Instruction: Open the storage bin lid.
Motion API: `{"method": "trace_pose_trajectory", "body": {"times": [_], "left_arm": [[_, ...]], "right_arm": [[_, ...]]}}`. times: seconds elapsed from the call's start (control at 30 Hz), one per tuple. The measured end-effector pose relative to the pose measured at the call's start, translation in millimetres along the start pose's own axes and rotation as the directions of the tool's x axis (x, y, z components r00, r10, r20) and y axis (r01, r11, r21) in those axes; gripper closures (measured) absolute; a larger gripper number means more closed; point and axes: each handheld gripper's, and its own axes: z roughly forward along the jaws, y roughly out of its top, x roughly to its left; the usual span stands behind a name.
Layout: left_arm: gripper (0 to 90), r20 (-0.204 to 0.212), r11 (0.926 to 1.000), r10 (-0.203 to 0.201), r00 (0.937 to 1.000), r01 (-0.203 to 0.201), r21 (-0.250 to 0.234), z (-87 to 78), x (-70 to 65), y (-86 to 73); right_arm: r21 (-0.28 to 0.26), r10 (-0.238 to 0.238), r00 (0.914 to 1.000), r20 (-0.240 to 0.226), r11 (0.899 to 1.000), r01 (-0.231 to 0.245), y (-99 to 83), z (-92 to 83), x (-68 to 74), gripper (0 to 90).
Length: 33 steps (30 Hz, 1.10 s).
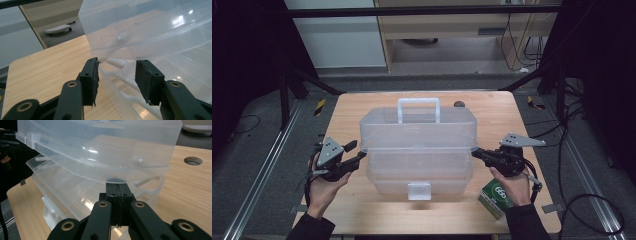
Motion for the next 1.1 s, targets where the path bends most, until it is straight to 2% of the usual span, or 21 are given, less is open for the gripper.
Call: {"method": "trace_pose_trajectory", "body": {"times": [0.27,0.37,0.77,1.1], "left_arm": [[50.3,0.0,0.9999,0.014,0.9999,-0.014,-0.008,9.0,1.4,3.0],[51.2,0.005,0.9996,0.016,0.9999,-0.016,-0.026,11.8,1.1,6.7],[57.7,0.01,0.9979,0.023,0.9997,-0.023,-0.06,9.6,-4.3,7.8],[61.4,0.003,0.9981,0.027,0.9996,-0.027,-0.056,7.4,-5.2,8.2]], "right_arm": [[0.001,0.002,1.0,-0.001,1.0,-0.002,0.4,0.6,0.8,90.0],[0.003,0.001,1.0,-0.002,1.0,-0.001,0.5,0.6,0.7,90.0],[0.006,0.0,1.0,-0.005,1.0,0.0,-0.1,1.9,0.3,89.8],[0.008,0.003,1.0,-0.002,1.0,-0.003,-1.5,2.8,-0.7,88.9]]}}
